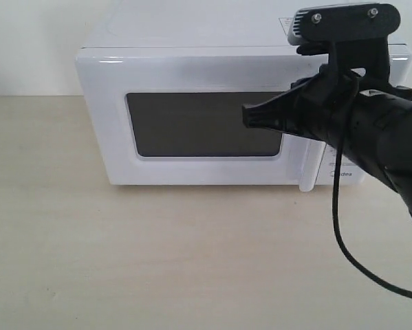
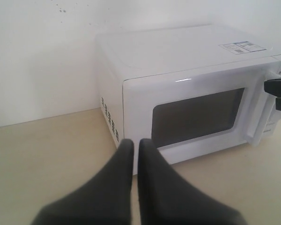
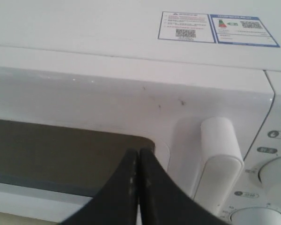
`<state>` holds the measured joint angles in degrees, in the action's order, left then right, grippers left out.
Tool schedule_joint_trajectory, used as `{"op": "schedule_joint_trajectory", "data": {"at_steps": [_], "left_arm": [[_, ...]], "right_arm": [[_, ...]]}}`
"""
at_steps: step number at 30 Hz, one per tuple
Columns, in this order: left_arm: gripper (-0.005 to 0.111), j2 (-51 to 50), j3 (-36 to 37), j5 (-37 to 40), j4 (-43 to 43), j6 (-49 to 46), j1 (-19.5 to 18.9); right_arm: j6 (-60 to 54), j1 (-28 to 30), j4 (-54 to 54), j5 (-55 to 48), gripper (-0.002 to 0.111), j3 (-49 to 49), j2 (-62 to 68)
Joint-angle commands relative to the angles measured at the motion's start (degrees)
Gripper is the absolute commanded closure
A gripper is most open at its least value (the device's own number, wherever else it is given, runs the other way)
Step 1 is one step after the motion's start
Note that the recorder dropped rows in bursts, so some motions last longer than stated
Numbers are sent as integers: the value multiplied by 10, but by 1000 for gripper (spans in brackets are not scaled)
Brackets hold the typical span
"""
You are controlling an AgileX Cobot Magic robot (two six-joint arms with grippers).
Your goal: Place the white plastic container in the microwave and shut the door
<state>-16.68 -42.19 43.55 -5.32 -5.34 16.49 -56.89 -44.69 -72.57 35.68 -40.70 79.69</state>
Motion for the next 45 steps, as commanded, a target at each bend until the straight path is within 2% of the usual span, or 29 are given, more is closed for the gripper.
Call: {"op": "schedule_joint_trajectory", "data": {"at_steps": [1,11,19,37,41,45], "left_arm": [[102,3,4,-10,7,6,1],[102,3,4,0,4,6,1],[102,3,4,0,4,6,1],[102,3,4,0,4,6,1],[102,3,4,0,4,6,1],[102,3,4,0,4,6,1]], "right_arm": [[-7,-4,-4,5,109,7,-7],[-37,-4,-9,-9,109,14,-43],[-37,-4,-11,-1,109,110,-170],[-34,-4,-16,-1,109,110,-192],[-40,-4,-16,6,109,110,-239],[-102,-4,-20,7,109,120,-324]]}}
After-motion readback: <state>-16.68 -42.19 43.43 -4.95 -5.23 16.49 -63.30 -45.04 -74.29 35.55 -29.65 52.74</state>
